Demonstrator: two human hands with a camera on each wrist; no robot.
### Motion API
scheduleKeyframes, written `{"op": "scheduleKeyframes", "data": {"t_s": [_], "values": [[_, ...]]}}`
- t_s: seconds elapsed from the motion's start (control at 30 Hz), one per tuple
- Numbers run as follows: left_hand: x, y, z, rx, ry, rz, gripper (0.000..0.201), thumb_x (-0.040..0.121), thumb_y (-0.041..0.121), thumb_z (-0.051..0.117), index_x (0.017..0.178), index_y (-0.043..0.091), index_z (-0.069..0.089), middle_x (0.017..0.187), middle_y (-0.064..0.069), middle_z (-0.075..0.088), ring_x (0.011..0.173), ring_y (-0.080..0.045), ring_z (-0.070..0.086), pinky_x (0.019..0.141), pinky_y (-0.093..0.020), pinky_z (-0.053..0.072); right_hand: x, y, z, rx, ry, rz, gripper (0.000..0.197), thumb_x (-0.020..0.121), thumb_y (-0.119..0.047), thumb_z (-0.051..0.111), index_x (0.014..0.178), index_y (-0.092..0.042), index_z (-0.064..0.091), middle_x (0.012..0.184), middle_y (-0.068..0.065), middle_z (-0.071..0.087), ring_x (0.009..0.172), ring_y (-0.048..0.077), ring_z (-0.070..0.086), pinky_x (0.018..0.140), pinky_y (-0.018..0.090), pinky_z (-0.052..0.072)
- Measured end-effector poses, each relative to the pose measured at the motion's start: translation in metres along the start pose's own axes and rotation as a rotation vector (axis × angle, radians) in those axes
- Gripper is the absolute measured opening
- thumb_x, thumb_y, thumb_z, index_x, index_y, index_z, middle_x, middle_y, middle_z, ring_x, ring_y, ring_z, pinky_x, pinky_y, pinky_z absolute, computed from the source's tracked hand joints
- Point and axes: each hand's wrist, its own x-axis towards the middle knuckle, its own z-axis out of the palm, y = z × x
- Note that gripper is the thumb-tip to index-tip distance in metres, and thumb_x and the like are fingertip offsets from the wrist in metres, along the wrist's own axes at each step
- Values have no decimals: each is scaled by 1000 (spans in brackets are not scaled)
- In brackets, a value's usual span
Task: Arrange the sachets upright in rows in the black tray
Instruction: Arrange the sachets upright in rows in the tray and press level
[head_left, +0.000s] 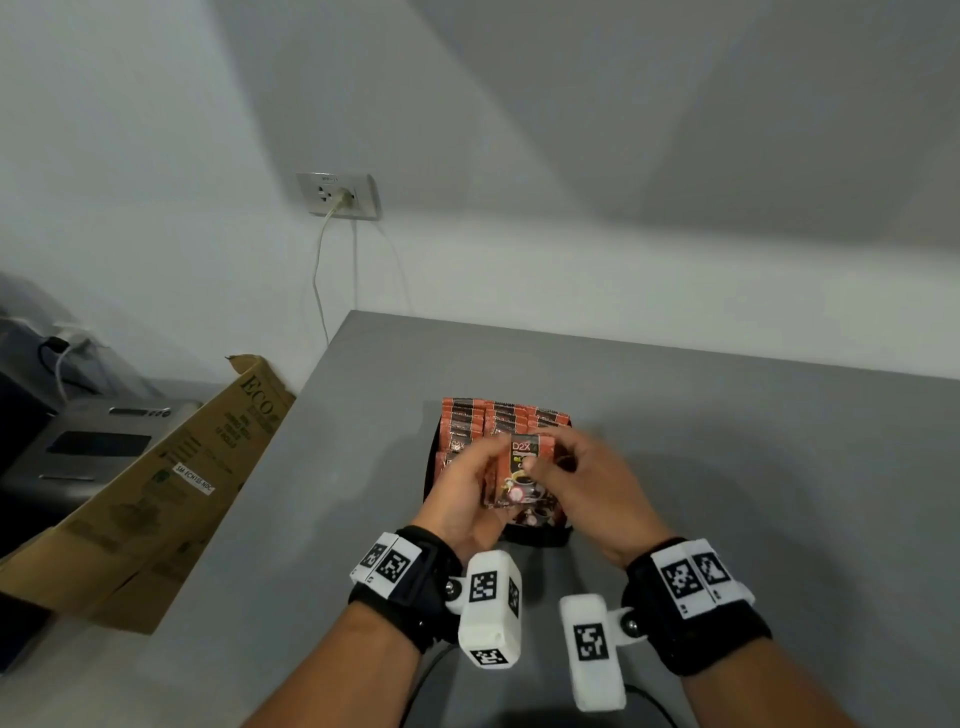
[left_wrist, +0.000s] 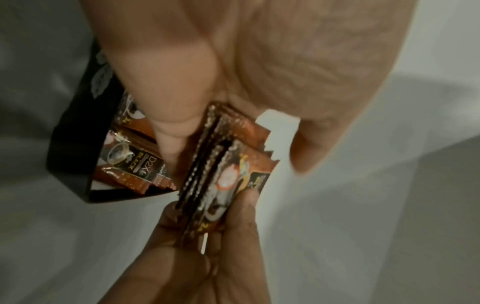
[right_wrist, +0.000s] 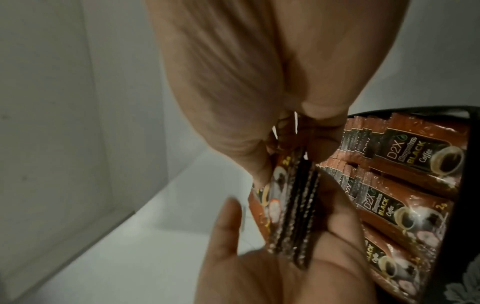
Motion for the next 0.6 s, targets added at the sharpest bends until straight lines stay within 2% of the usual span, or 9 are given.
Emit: {"op": "scheduleKeyframes", "data": {"t_s": [0.03,0.1,0.13,0.23,0.3,0.33,0.43,0.53,0.6], "values": [[1,-1,-1,7,-1,-18,36,89,18,63,119,-2,64,121,-25,64,101,-34,66,86,-43,53,2,2,2,-126,-21,-52,19,96,-30,64,114,-29,71,105,-12,75,99,5,69,88,24,55],[1,0,-1,14,2,-52,38,86,12,63,122,-2,63,115,-24,67,96,-34,68,79,-43,56,5,8,7,-388,-39,-81,48,92,-58,50,130,-32,63,122,-9,64,118,11,58,103,35,48],[2,1,-2,5,8,-64,38,86,12,62,121,-2,63,112,-24,68,94,-34,69,76,-43,58,7,8,6,-441,-39,-69,60,90,-64,45,138,-31,57,130,-6,57,126,13,51,109,38,42],[5,5,-7,-9,26,-57,52,79,10,65,130,2,58,120,-28,65,99,-38,67,80,-49,56,7,-3,-6,-292,-62,-105,60,91,-50,64,145,-27,49,136,-13,47,131,7,45,113,31,37],[6,5,-9,8,16,-52,61,74,5,67,133,8,56,128,-29,62,106,-41,63,94,-53,47,4,-15,-12,-248,-202,-166,89,71,-43,86,147,-33,42,136,-24,45,129,-1,47,109,25,40],[6,4,-9,24,-7,-50,59,70,3,67,129,7,59,123,-28,64,103,-40,64,95,-50,45,3,-19,-11,-306,-281,-179,101,64,-38,92,150,-34,38,138,-28,43,130,-3,45,110,23,39],[2,2,-4,68,-67,-50,46,65,2,62,111,1,64,95,-22,68,85,-33,66,80,-43,51,3,-19,-2,-590,-351,-232,106,67,-33,88,156,-30,30,152,-17,38,141,4,32,120,29,27],[0,1,-6,64,-68,-36,46,66,5,64,112,2,63,95,-21,68,87,-32,66,83,-44,49,6,-15,2,-703,-336,-280,104,69,-43,81,157,-29,26,151,-11,36,141,10,28,122,38,24],[0,1,-7,66,-57,-28,47,69,8,64,115,1,61,93,-20,70,82,-31,69,77,-42,52,5,-15,2,-731,-360,-247,113,66,-47,84,157,-32,20,147,-13,32,138,9,25,120,35,22]]}}
